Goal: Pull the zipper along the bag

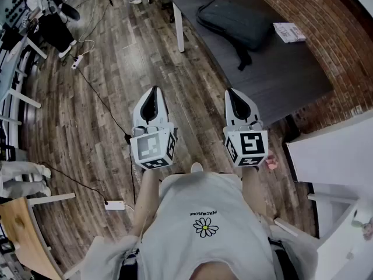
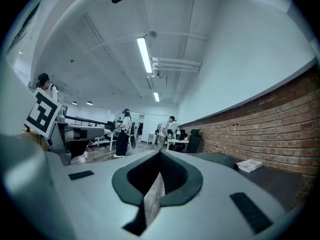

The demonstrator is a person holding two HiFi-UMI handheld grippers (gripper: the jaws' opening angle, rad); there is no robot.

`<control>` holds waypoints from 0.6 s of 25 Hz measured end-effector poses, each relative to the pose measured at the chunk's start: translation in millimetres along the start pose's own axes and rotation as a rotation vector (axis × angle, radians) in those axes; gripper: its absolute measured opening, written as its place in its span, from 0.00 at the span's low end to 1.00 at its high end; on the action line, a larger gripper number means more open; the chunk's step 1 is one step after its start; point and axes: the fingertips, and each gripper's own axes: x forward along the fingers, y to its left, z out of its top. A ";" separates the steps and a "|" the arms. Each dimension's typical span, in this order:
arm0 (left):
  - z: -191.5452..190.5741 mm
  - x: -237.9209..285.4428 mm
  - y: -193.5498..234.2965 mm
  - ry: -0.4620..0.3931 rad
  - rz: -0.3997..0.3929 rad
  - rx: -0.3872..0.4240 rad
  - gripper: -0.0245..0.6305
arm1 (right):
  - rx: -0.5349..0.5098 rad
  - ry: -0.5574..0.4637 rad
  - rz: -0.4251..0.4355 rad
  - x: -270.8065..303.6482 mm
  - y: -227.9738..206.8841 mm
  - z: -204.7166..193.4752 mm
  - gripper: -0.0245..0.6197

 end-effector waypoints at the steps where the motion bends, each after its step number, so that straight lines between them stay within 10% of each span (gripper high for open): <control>1: -1.0 0.1 0.0 0.004 0.002 0.000 0.04 | -0.001 0.004 0.006 0.0 0.7 -1.6 0.04; 15: -21.0 8.8 20.4 0.060 0.072 -0.044 0.04 | 0.134 0.094 0.070 16.9 -5.6 -43.4 0.04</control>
